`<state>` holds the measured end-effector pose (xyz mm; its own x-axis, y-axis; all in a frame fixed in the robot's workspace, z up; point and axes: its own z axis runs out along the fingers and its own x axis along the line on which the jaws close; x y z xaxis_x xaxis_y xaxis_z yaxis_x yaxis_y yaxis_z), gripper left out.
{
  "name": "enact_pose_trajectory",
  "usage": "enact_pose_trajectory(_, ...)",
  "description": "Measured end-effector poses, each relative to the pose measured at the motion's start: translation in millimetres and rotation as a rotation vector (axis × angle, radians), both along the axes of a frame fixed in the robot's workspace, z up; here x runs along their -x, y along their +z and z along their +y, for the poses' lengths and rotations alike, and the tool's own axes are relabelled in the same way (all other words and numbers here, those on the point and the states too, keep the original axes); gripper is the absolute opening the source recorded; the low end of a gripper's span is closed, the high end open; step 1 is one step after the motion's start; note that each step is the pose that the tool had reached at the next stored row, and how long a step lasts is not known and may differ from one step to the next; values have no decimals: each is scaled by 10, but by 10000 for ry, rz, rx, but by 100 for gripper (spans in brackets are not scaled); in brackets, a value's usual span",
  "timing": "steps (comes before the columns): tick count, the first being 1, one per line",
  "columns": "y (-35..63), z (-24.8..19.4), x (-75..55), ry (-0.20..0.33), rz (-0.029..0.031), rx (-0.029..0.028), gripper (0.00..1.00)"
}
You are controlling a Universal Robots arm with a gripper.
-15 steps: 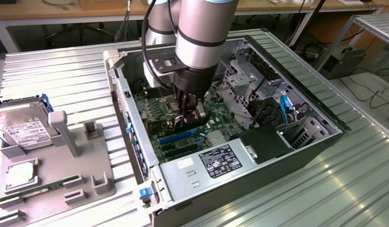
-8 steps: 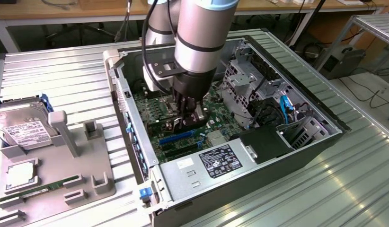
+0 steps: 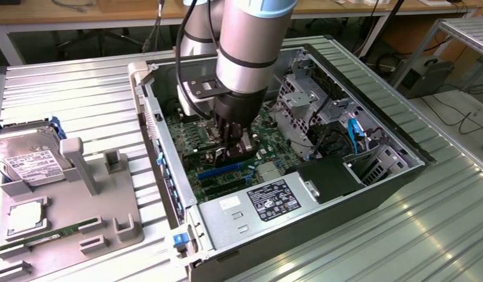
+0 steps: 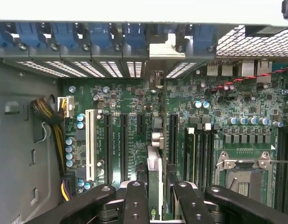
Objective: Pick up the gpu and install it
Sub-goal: 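Insert the gpu into the slot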
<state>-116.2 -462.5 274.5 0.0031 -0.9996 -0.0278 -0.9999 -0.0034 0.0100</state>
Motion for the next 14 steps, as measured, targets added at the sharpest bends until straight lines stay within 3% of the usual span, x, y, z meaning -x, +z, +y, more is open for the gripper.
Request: enact_pose_trajectory(14,-69,5,27,-112,6,-2,26)
